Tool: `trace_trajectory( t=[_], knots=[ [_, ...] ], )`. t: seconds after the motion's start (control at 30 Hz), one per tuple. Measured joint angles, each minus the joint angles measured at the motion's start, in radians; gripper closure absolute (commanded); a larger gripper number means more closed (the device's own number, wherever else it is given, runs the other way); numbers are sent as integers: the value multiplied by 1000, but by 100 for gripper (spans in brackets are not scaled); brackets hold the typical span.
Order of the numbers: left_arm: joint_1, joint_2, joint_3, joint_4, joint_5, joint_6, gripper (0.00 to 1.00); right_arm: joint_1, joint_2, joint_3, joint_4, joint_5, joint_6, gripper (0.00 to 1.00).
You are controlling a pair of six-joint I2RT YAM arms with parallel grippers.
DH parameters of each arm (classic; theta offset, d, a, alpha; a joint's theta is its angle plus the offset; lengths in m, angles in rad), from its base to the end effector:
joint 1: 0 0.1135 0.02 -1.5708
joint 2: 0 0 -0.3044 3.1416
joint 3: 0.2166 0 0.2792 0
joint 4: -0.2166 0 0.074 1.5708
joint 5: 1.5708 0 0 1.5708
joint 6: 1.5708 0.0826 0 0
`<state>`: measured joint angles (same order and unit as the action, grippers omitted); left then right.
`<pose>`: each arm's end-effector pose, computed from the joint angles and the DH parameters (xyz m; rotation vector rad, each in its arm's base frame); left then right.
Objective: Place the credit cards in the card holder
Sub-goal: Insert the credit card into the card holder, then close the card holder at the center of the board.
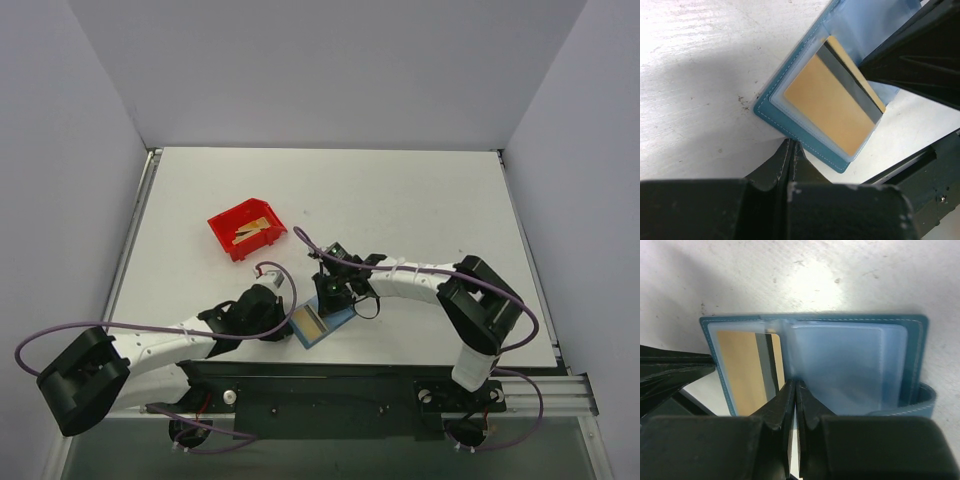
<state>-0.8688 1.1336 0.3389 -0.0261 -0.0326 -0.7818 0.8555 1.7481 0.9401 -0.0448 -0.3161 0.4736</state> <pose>0.1516 -0.1751 0.1222 0.0935 2.5190 -0.7012 0.2468 0.3232 0.1426 -0.6485 2.5324 0.9313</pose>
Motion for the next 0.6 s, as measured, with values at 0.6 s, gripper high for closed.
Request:
trace_trajectory(
  t=[0.6],
  knots=[
    [0, 11, 2, 15, 6, 0, 100, 41, 4, 41, -53, 58, -45, 75]
  ],
)
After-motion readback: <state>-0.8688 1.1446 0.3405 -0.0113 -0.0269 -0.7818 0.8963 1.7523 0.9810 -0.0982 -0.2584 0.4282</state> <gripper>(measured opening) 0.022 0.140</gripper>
